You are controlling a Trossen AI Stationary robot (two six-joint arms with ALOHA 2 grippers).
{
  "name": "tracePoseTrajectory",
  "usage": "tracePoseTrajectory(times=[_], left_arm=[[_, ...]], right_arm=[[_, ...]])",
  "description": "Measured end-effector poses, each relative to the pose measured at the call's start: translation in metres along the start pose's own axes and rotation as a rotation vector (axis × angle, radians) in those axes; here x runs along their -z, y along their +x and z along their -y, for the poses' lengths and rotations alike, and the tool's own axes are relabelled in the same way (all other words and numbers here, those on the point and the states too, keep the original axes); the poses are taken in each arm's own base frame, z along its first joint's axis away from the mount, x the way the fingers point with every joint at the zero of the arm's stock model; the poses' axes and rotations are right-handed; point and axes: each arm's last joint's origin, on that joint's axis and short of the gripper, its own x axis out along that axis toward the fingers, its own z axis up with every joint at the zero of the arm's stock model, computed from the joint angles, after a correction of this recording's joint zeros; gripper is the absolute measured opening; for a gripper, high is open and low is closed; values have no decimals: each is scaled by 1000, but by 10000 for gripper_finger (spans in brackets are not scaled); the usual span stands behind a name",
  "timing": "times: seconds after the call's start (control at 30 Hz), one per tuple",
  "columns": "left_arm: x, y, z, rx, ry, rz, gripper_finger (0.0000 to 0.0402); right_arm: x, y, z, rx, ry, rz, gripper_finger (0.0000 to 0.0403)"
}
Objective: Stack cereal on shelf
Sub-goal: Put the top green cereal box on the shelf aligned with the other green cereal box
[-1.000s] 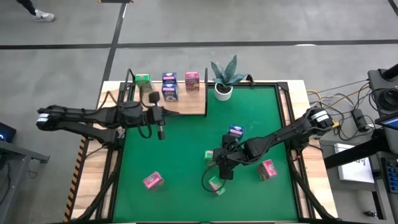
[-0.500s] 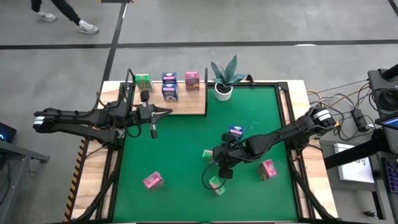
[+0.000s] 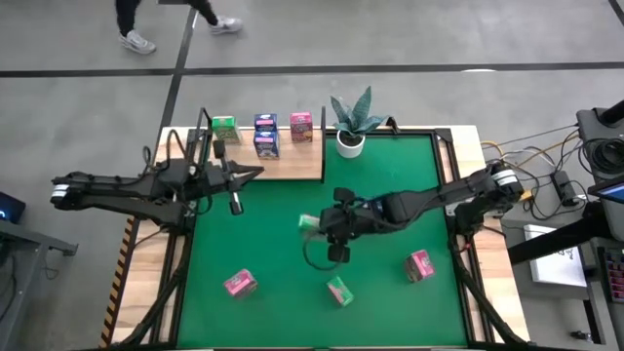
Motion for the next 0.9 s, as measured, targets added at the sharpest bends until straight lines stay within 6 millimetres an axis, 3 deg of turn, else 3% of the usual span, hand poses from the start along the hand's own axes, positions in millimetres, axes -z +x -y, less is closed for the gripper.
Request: tracePoseTrajectory(times=[0.17,0.5,0.7,0.9], left_arm=[[-2,-7,-3,-8,2,20,0],[-6,-24,-10,-16,0,42,0],[-1,-32,-10,-21,13,52,0],[-1,-41,-13,-36,-2,91,0]], right_arm=[[-24,8,22,15,-46,39,137],[-67,44,77,88,-107,76,137],[-90,77,110,58,-152,110,137],[-100,116,139,45,-188,120,137]])
